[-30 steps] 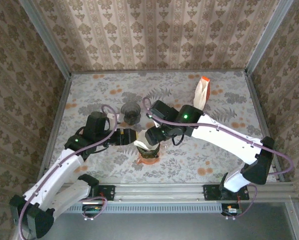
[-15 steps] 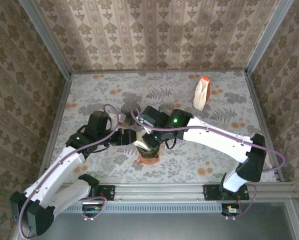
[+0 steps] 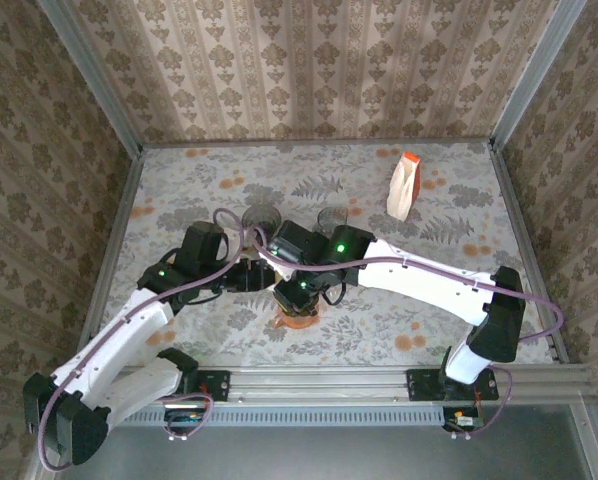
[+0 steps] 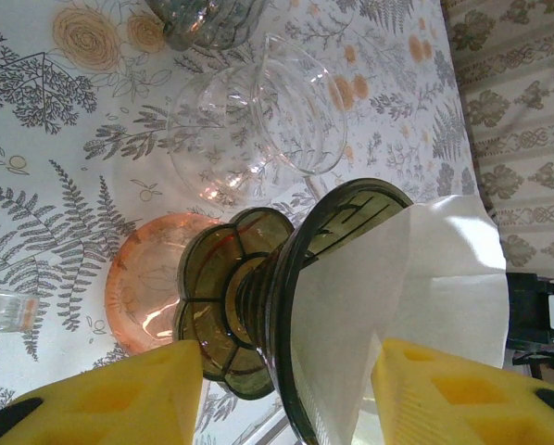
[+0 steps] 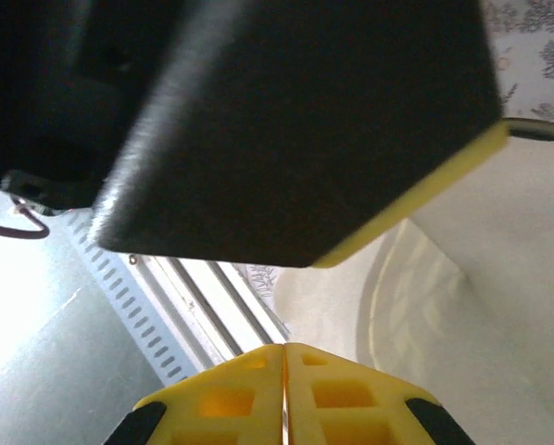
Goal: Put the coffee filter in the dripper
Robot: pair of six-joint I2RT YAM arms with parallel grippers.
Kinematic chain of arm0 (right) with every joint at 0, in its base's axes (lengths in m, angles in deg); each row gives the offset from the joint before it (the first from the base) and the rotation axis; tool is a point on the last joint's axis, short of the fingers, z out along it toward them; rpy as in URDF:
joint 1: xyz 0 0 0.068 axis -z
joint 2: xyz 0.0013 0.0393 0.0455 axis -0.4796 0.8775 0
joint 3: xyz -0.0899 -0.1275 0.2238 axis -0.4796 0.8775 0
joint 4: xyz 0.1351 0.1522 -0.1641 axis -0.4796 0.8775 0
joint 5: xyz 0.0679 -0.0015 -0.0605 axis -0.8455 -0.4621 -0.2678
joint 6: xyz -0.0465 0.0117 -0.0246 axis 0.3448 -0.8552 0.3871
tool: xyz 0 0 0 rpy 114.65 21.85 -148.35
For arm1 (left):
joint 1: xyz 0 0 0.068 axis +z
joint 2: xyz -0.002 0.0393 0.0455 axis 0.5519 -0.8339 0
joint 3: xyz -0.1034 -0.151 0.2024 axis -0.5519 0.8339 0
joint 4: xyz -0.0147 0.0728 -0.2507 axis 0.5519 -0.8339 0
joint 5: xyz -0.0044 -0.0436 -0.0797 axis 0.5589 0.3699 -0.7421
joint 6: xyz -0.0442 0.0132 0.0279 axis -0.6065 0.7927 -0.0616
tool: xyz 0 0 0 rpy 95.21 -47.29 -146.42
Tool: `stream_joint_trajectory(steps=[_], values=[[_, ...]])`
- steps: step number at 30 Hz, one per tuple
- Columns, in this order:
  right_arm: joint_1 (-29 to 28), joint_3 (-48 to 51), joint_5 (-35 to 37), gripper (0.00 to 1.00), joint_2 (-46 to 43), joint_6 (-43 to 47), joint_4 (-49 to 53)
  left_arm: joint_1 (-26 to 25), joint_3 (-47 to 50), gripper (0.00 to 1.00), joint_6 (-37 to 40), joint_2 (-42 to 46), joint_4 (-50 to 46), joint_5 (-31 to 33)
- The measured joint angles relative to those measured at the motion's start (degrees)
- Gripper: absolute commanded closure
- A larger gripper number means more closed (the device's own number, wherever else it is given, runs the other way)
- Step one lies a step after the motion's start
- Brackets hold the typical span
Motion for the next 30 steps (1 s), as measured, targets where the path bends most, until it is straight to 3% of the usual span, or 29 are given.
stream_joint_trajectory(steps=[5, 13, 18, 21, 30], values=[[0.0, 0.3, -0.6, 0.87, 0.0, -0.1, -0.2, -0.2, 0.0, 0.51, 0.0, -0.1, 0.0, 0.0], [1.0, 0.4, 1.5, 0.67, -1.2, -0.1, -1.1, -0.3, 0.0, 0.54, 0.0, -0.1, -0.1, 0.0], [6.7, 1.4, 3.8, 0.58, -6.1, -1.1, -1.5, -0.3, 0.0, 0.54, 0.0, -0.1, 0.0, 0.0], [9.1, 1.6, 5.3, 0.57, -6.8, -1.4, -1.4, -0.3, 0.0, 0.54, 0.0, -0.1, 0.0, 0.0], [9.2, 1.6, 7.9, 0.64, -1.8, -0.7, -0.7, -0.3, 0.0, 0.54, 0.0, -0.1, 0.0, 0.0]])
